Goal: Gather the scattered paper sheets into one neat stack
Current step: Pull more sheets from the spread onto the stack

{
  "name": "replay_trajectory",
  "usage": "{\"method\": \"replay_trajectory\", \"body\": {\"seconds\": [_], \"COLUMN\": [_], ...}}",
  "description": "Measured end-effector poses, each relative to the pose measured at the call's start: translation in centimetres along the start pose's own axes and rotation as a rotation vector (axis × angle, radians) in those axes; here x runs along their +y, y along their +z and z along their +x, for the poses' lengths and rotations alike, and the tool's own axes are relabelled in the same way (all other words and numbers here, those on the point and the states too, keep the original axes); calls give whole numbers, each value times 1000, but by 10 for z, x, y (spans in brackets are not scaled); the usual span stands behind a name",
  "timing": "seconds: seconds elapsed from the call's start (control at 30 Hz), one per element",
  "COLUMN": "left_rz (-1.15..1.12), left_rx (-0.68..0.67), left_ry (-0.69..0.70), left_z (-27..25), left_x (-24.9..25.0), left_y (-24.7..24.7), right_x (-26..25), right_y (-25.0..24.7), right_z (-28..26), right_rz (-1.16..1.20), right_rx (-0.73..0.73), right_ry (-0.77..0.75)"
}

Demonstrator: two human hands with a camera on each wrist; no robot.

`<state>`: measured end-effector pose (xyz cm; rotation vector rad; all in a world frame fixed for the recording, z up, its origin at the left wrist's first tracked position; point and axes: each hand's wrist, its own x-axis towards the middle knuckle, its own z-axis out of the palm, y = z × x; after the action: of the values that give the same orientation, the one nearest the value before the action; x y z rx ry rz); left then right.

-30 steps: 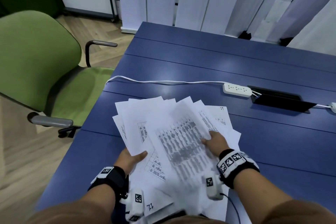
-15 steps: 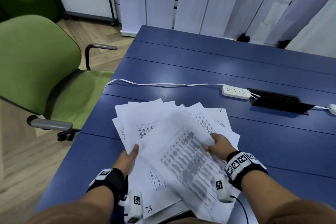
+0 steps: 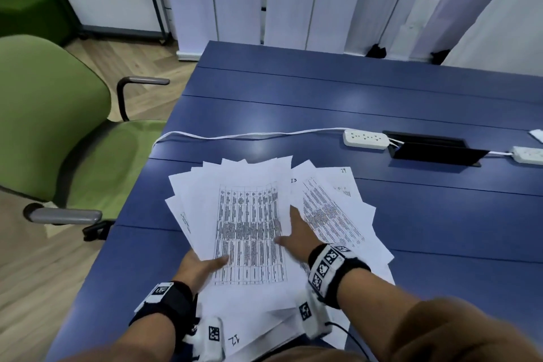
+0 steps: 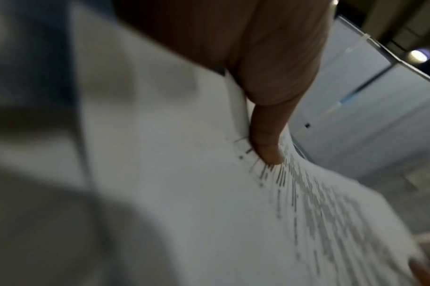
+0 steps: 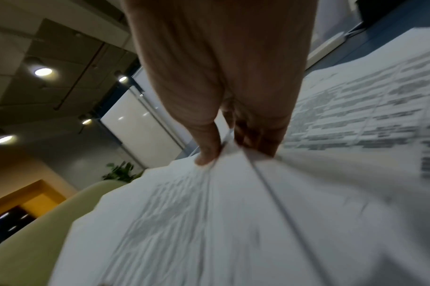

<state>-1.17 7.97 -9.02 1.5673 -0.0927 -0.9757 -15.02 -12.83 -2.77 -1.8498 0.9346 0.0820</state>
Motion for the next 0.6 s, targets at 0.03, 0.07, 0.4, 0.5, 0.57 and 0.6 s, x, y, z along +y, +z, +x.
{"method": "replay_trajectory", "body": {"seconds": [0.03, 0.07, 0.4, 0.5, 0.57, 0.6], "left_rz": [-17, -39, 69, 100, 73, 62], "left_rx": [-12, -11, 274, 299, 298, 288], "left_ry": [-23, -31, -20, -39, -45, -48], "left_z": [-2, -4, -22, -21, -20, -19], "left_x": [3, 4, 9, 8, 5, 5], "left_y": [1, 0, -66, -73, -71, -68], "right_x": [3, 8, 89, 99, 96, 90], "right_y": [-6, -14, -112, -114, -112, -109], "right_z": [2, 5, -4, 0, 0, -2], "right_rz": [50, 87, -537, -482, -476, -437], "right_rx": [37, 117, 319, 265, 262, 279], "right_ry": [7, 32, 440, 431, 439, 433]}}
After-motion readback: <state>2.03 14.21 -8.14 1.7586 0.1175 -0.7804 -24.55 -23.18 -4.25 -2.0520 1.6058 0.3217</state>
